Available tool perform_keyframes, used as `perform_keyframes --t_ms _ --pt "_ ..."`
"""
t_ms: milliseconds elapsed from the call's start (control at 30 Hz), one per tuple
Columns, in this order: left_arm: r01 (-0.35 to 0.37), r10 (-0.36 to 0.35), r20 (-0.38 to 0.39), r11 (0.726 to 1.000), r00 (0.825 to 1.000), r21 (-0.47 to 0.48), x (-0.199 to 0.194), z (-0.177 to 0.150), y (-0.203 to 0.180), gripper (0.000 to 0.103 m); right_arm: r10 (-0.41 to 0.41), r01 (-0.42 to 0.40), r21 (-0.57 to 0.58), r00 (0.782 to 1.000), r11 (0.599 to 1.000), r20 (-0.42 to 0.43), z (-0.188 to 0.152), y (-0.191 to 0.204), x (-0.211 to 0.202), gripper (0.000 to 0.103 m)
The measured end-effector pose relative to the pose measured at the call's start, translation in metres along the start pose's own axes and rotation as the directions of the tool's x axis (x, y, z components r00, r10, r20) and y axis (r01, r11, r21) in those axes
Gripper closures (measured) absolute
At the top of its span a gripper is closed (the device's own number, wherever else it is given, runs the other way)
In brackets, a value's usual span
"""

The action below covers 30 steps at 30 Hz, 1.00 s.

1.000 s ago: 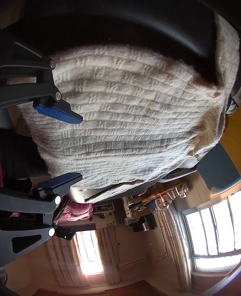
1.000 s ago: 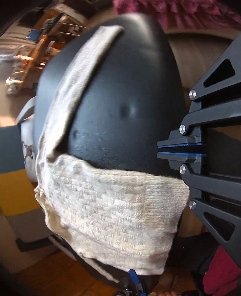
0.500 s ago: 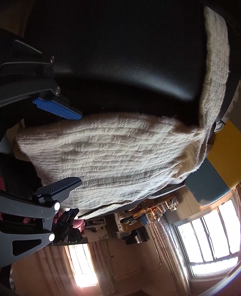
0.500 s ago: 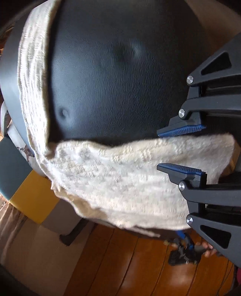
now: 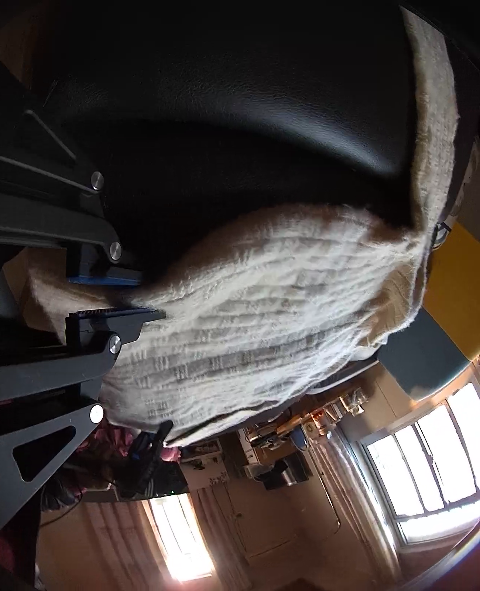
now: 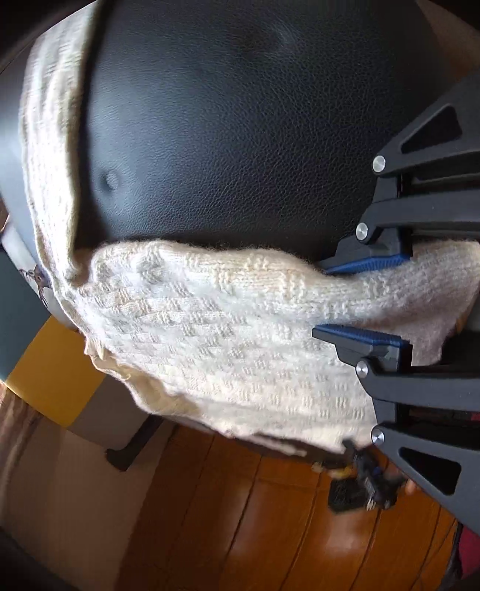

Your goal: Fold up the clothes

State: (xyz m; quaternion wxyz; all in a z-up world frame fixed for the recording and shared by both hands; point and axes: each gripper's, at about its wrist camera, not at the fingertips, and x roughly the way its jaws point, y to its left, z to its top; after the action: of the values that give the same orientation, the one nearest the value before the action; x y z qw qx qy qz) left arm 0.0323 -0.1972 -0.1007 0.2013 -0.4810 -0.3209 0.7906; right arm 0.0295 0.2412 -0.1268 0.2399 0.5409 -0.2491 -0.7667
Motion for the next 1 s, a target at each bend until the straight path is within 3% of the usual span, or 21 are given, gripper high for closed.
perform_keyframes --t_ms 67,167,300,367,433,533,633,700,800,867,1000 --pt "0.061 -0.061 0.048 0.998 0.997 0.004 -0.023 0.014 -0.022 0.094 -0.053 0.052 -0.073 0.998 0.996 -0.015 0.003 0.014 -0.002 0.086" --pt "0.156 -0.158 0.096 0.987 0.983 0.025 -0.063 0.037 -0.06 0.094 -0.043 0.043 -0.158 0.999 0.986 0.005 0.008 0.036 -0.023 0.09" --pt "0.213 -0.211 0.05 0.977 0.976 -0.034 -0.073 0.056 -0.076 0.094 -0.066 0.069 -0.198 0.998 0.978 0.021 0.013 0.043 -0.04 0.09" --pt "0.108 -0.108 -0.003 0.991 0.994 -0.083 -0.057 0.053 -0.06 0.093 -0.079 0.076 -0.15 0.997 0.986 -0.009 0.011 0.029 -0.034 0.087" --pt "-0.013 0.007 -0.052 0.992 0.999 -0.124 -0.041 0.046 -0.041 0.093 -0.037 0.035 -0.048 0.998 0.998 -0.04 0.005 0.01 -0.026 0.076" --pt "-0.07 0.057 -0.068 0.974 0.996 -0.216 -0.031 0.026 -0.001 0.092 -0.013 0.015 0.061 0.999 0.998 -0.033 -0.006 -0.018 -0.022 0.072" --pt "-0.126 0.104 -0.089 0.944 0.991 -0.304 -0.02 0.006 0.039 0.09 0.059 -0.061 0.12 0.998 0.991 0.016 -0.015 -0.035 -0.025 0.071" --pt "-0.121 0.108 -0.056 0.938 0.993 -0.326 -0.025 0.0 0.049 0.087 0.113 -0.117 0.139 0.993 0.983 0.038 -0.018 -0.041 -0.024 0.061" --pt "-0.192 0.194 -0.015 0.954 0.981 -0.231 -0.03 0.001 0.039 0.078 0.199 -0.203 0.138 0.979 0.969 0.038 -0.016 -0.039 -0.007 0.049" --pt "-0.208 0.211 -0.002 0.965 0.978 -0.16 -0.027 0.003 0.027 0.077 0.258 -0.26 0.134 0.966 0.956 0.031 -0.012 -0.032 0.003 0.043" --pt "-0.225 0.224 -0.018 0.972 0.974 -0.074 -0.007 0.008 0.008 0.066 0.263 -0.258 0.152 0.965 0.954 -0.016 -0.003 -0.019 0.018 0.042"
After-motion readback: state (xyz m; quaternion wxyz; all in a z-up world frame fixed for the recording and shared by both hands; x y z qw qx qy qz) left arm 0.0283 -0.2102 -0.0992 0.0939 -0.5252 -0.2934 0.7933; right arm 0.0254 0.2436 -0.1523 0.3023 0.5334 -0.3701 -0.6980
